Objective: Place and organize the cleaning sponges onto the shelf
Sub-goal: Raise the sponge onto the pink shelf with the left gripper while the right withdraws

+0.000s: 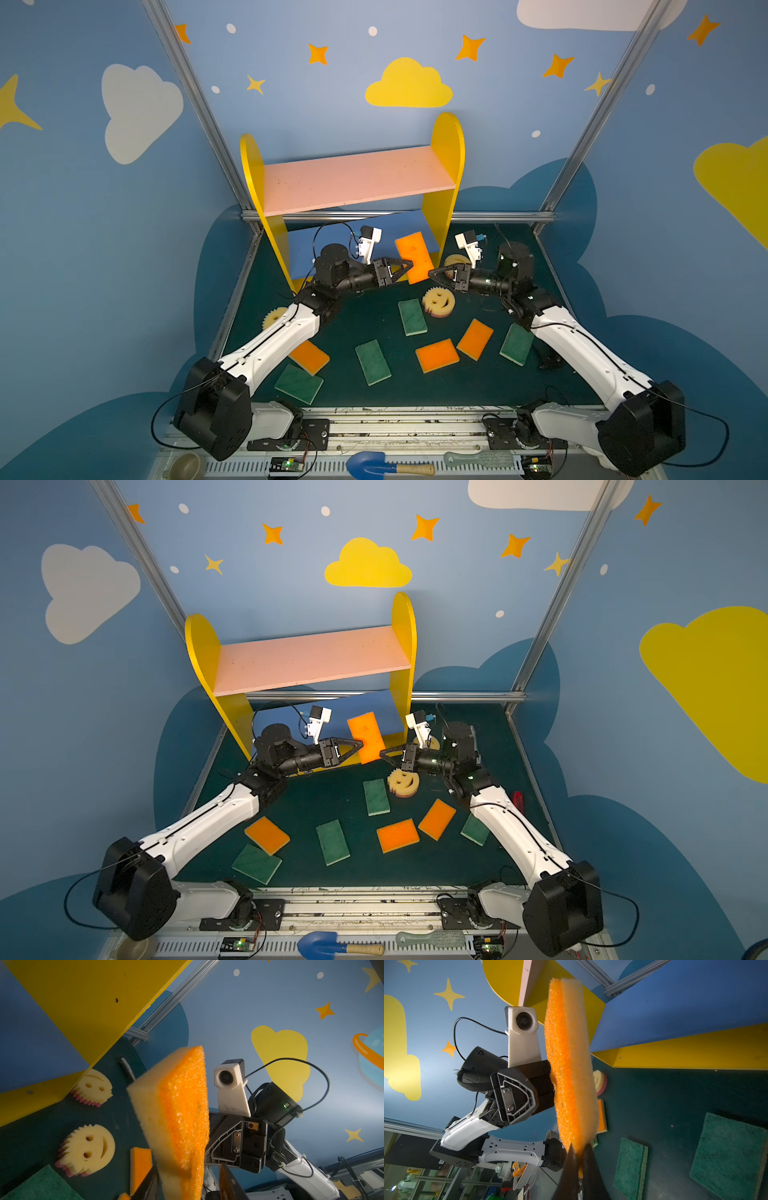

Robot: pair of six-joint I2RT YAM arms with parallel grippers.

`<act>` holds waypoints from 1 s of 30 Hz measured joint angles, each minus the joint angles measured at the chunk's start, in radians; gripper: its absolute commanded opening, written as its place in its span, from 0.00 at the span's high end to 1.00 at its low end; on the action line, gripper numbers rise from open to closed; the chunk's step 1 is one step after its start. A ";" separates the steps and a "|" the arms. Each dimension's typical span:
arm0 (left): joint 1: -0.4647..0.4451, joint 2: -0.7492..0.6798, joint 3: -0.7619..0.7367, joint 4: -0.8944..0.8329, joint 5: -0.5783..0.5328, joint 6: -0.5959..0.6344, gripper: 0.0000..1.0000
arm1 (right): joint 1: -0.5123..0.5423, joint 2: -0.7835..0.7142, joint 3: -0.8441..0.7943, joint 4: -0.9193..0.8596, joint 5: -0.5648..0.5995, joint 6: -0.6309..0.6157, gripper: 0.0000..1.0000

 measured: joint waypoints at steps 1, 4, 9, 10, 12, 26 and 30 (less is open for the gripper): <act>0.000 0.000 0.000 0.000 0.000 -0.003 0.57 | 0.000 0.001 0.005 0.000 -0.001 0.000 0.94; -0.001 0.000 -0.001 0.001 0.000 -0.010 0.62 | 0.000 0.004 0.012 0.001 -0.001 0.001 0.94; -0.002 0.000 -0.001 0.007 0.000 -0.016 0.73 | 0.000 0.013 0.013 0.002 -0.004 0.005 0.93; -0.002 0.000 -0.001 0.007 -0.001 -0.015 0.77 | 0.000 0.017 0.013 0.002 -0.006 0.007 0.93; -0.002 0.001 -0.001 0.008 -0.001 -0.017 0.86 | 0.000 0.024 0.013 0.005 -0.011 0.011 0.93; -0.009 0.038 0.098 -0.040 -0.011 -0.039 0.97 | -0.015 0.009 0.020 -0.015 0.004 -0.003 0.25; -0.014 0.087 0.261 -0.113 -0.016 -0.035 0.97 | -0.051 -0.067 -0.036 0.005 0.031 0.001 0.23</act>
